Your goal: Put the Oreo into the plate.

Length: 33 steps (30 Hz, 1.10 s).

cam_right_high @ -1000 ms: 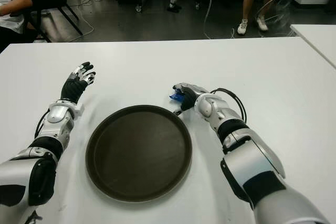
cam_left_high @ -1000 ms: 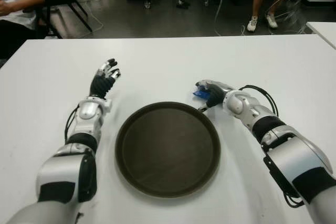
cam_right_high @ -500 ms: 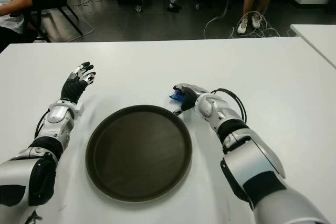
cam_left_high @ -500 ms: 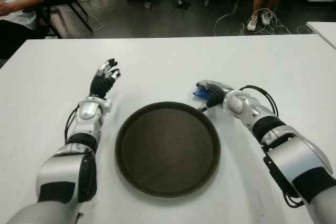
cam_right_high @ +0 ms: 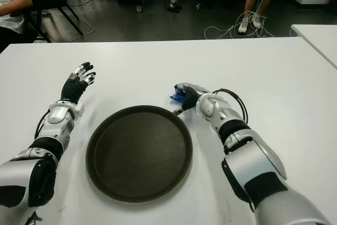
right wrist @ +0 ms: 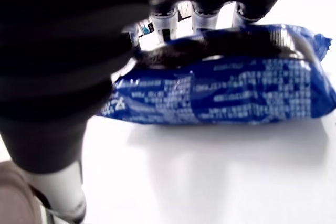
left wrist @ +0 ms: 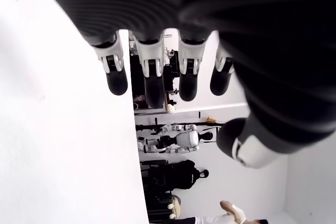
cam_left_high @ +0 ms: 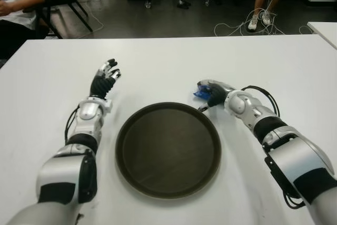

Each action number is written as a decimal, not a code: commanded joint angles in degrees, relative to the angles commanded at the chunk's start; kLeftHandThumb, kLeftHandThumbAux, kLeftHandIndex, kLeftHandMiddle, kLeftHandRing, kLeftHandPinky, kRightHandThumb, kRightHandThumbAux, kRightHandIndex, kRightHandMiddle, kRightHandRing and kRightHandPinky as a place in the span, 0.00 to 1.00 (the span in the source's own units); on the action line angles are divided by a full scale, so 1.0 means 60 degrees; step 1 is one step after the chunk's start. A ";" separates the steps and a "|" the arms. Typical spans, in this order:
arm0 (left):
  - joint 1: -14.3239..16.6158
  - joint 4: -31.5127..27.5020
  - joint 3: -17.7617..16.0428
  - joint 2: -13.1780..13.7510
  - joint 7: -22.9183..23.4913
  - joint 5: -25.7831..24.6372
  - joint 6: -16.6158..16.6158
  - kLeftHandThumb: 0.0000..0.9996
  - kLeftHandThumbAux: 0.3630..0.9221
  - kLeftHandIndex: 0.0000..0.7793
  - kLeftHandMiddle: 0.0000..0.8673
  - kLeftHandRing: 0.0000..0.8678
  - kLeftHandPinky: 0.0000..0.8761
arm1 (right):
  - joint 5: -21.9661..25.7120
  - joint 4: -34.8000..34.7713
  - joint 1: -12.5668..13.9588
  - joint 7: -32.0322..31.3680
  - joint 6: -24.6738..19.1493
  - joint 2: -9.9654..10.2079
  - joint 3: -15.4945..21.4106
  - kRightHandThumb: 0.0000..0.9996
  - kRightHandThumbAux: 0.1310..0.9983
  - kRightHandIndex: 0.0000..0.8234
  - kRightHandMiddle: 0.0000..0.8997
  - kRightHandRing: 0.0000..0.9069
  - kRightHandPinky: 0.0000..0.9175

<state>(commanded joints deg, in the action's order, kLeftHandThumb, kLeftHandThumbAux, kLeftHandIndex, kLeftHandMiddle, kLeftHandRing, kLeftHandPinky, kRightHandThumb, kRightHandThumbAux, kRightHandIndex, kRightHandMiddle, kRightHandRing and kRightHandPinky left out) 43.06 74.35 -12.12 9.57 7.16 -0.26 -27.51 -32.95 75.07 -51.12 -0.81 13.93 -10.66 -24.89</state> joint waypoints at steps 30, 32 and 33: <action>0.0016 -0.0002 -0.0056 -0.0033 0.0009 -0.0053 0.0017 0.10 0.47 0.07 0.14 0.12 0.10 | -0.0088 0.0027 0.0017 -0.0138 -0.0240 0.0070 -0.0064 0.00 0.73 0.10 0.10 0.09 0.09; 0.0020 -0.0003 -0.0077 -0.0041 0.0022 -0.0082 0.0024 0.10 0.47 0.07 0.14 0.12 0.10 | -0.0109 0.0024 0.0025 -0.0170 -0.0208 0.0071 -0.0091 0.00 0.73 0.10 0.10 0.09 0.08; 0.0021 -0.0003 -0.0084 -0.0043 0.0028 -0.0094 0.0027 0.10 0.47 0.07 0.14 0.12 0.10 | -0.0117 0.0023 0.0025 -0.0186 -0.0196 0.0065 -0.0104 0.00 0.73 0.10 0.10 0.09 0.09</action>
<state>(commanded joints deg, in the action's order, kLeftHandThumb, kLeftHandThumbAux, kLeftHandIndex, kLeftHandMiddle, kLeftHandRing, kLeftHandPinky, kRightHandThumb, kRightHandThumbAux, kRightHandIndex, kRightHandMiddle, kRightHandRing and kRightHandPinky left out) 43.18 74.33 -12.62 9.31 7.33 -0.83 -27.35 -33.65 75.21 -50.96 -1.93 12.76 -10.27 -25.52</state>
